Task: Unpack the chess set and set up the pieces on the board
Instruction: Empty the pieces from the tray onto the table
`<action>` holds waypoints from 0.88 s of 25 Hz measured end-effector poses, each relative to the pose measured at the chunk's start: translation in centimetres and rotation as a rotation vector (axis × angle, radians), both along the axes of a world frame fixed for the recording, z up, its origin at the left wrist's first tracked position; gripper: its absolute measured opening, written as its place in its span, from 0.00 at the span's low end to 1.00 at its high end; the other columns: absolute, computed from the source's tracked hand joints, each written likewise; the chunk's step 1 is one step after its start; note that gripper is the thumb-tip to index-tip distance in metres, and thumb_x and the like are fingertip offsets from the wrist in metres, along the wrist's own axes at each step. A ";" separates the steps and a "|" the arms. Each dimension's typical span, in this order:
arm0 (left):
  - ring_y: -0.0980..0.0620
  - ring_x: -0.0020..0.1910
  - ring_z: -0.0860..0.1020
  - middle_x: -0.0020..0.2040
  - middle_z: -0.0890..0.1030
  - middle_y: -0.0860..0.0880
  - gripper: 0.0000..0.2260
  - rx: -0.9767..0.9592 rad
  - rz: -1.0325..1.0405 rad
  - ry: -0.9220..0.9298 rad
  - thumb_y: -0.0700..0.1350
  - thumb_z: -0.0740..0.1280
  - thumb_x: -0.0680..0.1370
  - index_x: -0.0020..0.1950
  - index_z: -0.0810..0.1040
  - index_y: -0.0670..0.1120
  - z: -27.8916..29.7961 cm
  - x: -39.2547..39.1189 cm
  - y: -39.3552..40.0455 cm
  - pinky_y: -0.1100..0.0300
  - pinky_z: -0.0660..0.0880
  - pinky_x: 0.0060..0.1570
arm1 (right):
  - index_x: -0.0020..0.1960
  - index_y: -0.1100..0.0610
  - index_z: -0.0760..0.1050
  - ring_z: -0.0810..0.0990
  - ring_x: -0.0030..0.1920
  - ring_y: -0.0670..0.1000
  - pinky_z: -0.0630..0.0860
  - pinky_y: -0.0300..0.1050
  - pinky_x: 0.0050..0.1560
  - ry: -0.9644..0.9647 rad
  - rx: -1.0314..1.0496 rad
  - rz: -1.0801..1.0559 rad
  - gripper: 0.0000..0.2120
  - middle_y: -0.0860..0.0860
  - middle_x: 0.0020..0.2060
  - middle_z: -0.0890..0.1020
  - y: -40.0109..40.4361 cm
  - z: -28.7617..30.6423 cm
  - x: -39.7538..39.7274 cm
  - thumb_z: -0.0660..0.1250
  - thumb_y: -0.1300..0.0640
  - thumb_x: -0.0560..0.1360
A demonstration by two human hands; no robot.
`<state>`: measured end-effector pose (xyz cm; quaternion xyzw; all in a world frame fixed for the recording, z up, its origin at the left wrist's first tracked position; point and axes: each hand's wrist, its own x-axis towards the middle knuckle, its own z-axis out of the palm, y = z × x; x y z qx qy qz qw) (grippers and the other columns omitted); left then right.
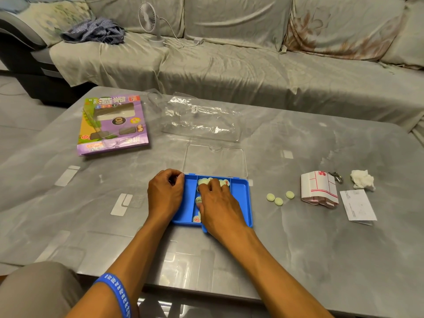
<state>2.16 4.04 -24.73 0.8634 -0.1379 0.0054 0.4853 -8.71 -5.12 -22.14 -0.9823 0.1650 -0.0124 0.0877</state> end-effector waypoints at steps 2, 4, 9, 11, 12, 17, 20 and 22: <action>0.55 0.43 0.77 0.46 0.81 0.49 0.08 -0.004 0.003 -0.008 0.48 0.64 0.79 0.50 0.81 0.46 -0.1 0.1 0.0 0.71 0.69 0.38 | 0.68 0.59 0.66 0.71 0.59 0.62 0.73 0.54 0.55 -0.050 -0.045 -0.033 0.22 0.59 0.62 0.71 0.8 0.0 0.0 0.64 0.54 0.76; 0.55 0.42 0.77 0.45 0.81 0.50 0.08 -0.012 -0.003 -0.010 0.47 0.64 0.79 0.50 0.81 0.46 -0.1 0.0 0.0 0.70 0.69 0.38 | 0.60 0.59 0.73 0.76 0.50 0.61 0.76 0.54 0.46 -0.160 -0.095 -0.085 0.17 0.58 0.56 0.76 1.4 -0.7 0.1 0.64 0.54 0.74; 0.54 0.43 0.78 0.46 0.81 0.49 0.08 -0.004 -0.001 -0.010 0.48 0.64 0.79 0.51 0.81 0.45 0.0 0.0 0.0 0.70 0.69 0.39 | 0.56 0.56 0.73 0.77 0.45 0.57 0.77 0.51 0.43 -0.279 -0.105 -0.127 0.14 0.56 0.52 0.78 1.2 -1.8 0.3 0.61 0.52 0.73; 0.55 0.43 0.78 0.45 0.81 0.50 0.08 -0.004 0.000 -0.010 0.47 0.64 0.79 0.50 0.81 0.46 -0.1 0.1 0.0 0.70 0.69 0.38 | 0.55 0.57 0.74 0.77 0.45 0.57 0.77 0.51 0.44 -0.287 -0.137 -0.130 0.15 0.56 0.50 0.79 1.2 -1.9 0.4 0.58 0.52 0.72; 0.55 0.42 0.77 0.45 0.81 0.50 0.08 -0.003 -0.001 -0.012 0.47 0.64 0.79 0.50 0.81 0.46 -0.1 0.1 0.0 0.71 0.69 0.38 | 0.54 0.58 0.74 0.77 0.45 0.57 0.76 0.51 0.44 -0.282 -0.142 -0.128 0.16 0.55 0.49 0.79 1.3 -1.9 0.4 0.56 0.52 0.72; 0.56 0.42 0.77 0.45 0.81 0.51 0.07 -0.005 -0.001 -0.012 0.48 0.64 0.79 0.49 0.81 0.48 -0.2 0.1 0.0 0.70 0.69 0.38 | 0.49 0.58 0.73 0.74 0.38 0.54 0.72 0.51 0.40 -0.305 -0.125 -0.104 0.14 0.54 0.44 0.76 1.1 -1.9 0.5 0.56 0.53 0.69; 0.56 0.41 0.77 0.44 0.81 0.51 0.06 -0.006 -0.004 -0.014 0.48 0.65 0.79 0.48 0.80 0.48 -0.2 0.2 0.0 0.69 0.70 0.38 | 0.50 0.57 0.74 0.75 0.38 0.54 0.72 0.51 0.40 -0.269 -0.137 -0.078 0.16 0.53 0.44 0.78 1.2 -2.3 0.5 0.52 0.51 0.73; 0.56 0.41 0.77 0.44 0.81 0.51 0.06 -0.003 -0.004 -0.021 0.47 0.65 0.79 0.48 0.80 0.48 -0.2 0.2 0.0 0.68 0.71 0.38 | 0.46 0.56 0.77 0.77 0.34 0.54 0.73 0.50 0.36 -0.269 -0.172 -0.097 0.18 0.53 0.40 0.79 1.4 -2.3 0.5 0.52 0.48 0.76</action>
